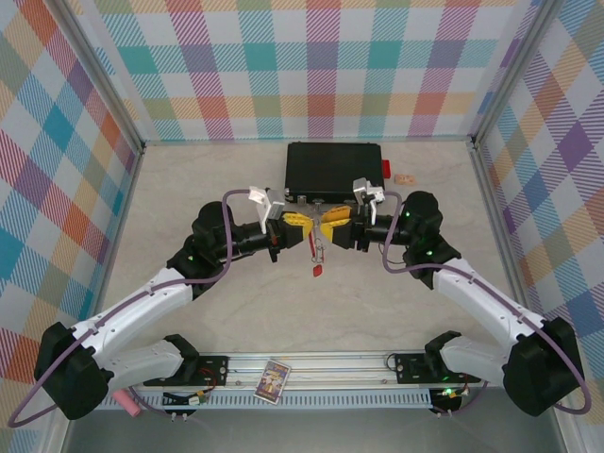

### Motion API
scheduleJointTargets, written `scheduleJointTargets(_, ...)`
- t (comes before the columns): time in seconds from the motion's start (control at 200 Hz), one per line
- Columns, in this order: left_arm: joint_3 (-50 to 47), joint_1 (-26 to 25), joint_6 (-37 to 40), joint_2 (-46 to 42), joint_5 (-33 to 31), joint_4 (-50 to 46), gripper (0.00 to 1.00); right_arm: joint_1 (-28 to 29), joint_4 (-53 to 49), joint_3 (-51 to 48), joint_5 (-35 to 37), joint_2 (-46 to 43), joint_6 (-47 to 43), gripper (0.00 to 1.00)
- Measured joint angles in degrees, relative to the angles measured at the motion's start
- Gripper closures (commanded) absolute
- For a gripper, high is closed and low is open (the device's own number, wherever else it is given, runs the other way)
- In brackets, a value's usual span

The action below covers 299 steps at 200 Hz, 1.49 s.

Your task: Put the keys on the keyring

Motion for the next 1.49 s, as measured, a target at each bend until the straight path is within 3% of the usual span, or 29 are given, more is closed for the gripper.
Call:
scheduleJointTargets(0.35,0.1,0.0,-1.1,0.3,1.9,0.0,1.0,0.0,1.1,1.1,-2.0,1.8,1.5,0.84)
scheduleJointTargets(0.555,0.2,0.0,-1.4,0.9,2.4,0.3,1.0,0.0,1.3,1.2,-3.1,1.8,1.5,0.85)
scheduleJointTargets(0.675,0.2,0.0,-1.7,1.0,2.5,0.4,1.0,0.0,1.3,1.6,-4.2,2.2,1.2,1.0)
scheduleJointTargets(0.895,0.2,0.0,-2.4,1.1,2.4,0.3,1.0,-0.3,1.2,1.9,-5.4,2.7,1.0,1.0)
scheduleJointTargets(1.495,1.4,0.0,-2.5,3.2,3.2,0.3,0.86,-0.6,0.2,1.9,-5.6,2.7,1.0,1.0)
